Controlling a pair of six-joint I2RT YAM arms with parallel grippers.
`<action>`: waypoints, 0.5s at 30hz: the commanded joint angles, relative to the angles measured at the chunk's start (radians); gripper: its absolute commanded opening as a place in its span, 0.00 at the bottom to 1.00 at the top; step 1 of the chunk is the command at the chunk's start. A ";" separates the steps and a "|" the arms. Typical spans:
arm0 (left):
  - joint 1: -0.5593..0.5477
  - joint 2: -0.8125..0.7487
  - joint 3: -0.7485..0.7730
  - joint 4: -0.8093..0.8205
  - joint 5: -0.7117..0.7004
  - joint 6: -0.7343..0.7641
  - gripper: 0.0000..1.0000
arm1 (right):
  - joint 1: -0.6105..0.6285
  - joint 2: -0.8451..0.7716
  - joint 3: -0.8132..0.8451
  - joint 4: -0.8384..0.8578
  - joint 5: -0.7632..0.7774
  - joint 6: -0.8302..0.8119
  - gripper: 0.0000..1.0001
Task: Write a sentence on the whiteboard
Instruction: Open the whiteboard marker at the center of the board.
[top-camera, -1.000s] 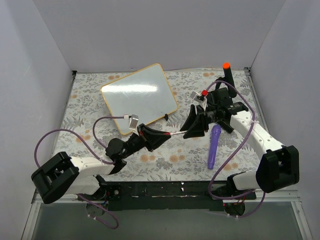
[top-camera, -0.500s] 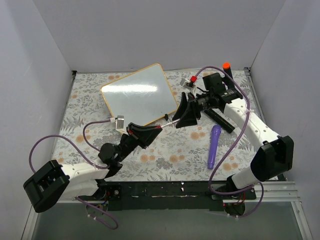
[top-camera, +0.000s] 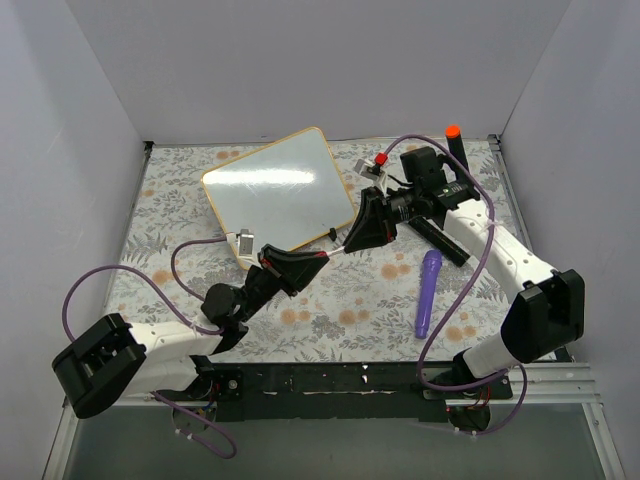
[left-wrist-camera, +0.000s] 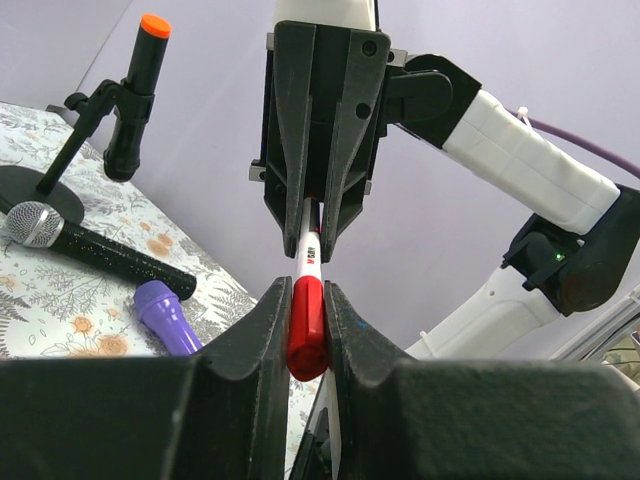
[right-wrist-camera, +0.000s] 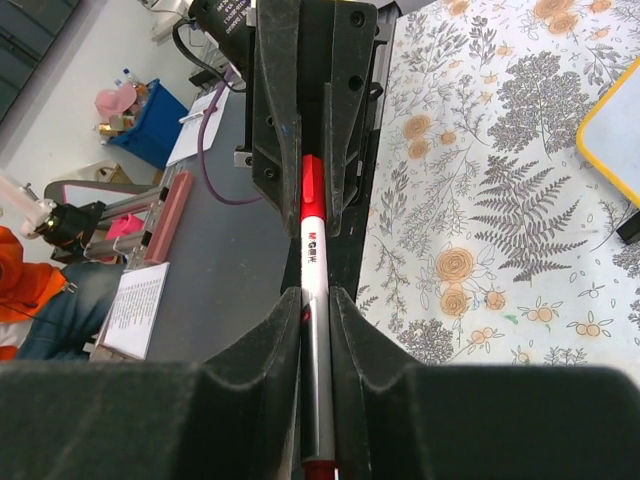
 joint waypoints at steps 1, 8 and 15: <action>0.004 -0.003 0.015 0.138 -0.037 0.008 0.00 | 0.018 -0.037 -0.018 0.054 -0.039 0.046 0.23; 0.004 -0.035 -0.006 0.113 -0.068 0.003 0.22 | 0.018 -0.052 -0.021 0.019 -0.012 -0.012 0.01; 0.012 -0.275 -0.011 -0.208 0.004 0.090 0.98 | -0.051 -0.137 -0.084 -0.096 0.166 -0.234 0.01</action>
